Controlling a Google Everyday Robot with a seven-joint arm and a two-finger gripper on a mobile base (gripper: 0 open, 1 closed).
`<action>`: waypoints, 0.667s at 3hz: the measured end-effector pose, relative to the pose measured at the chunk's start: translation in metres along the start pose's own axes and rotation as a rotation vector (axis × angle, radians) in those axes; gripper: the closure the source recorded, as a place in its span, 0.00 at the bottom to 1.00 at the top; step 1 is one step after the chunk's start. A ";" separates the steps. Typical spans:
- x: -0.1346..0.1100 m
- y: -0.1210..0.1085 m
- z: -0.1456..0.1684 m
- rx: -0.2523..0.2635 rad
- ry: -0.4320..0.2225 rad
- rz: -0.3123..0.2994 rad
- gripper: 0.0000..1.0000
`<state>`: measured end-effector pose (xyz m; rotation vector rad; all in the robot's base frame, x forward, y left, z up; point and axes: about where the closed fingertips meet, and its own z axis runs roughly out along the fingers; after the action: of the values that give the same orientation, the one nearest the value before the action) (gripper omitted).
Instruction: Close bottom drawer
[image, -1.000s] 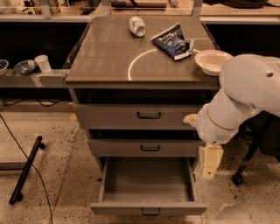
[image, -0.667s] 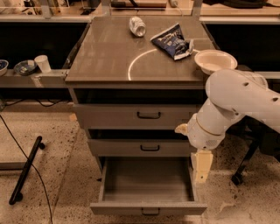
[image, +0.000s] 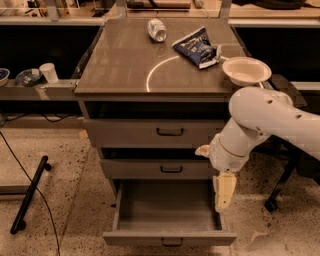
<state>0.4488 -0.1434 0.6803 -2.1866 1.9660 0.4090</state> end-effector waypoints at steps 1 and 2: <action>-0.002 0.011 0.069 -0.040 -0.147 -0.046 0.00; 0.013 0.003 0.125 0.150 -0.383 -0.077 0.00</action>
Offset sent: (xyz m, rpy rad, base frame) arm 0.0335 -0.0259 -0.1465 0.6610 -0.6071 -0.0544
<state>0.4360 -0.1180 0.5582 -1.9150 1.6469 0.5973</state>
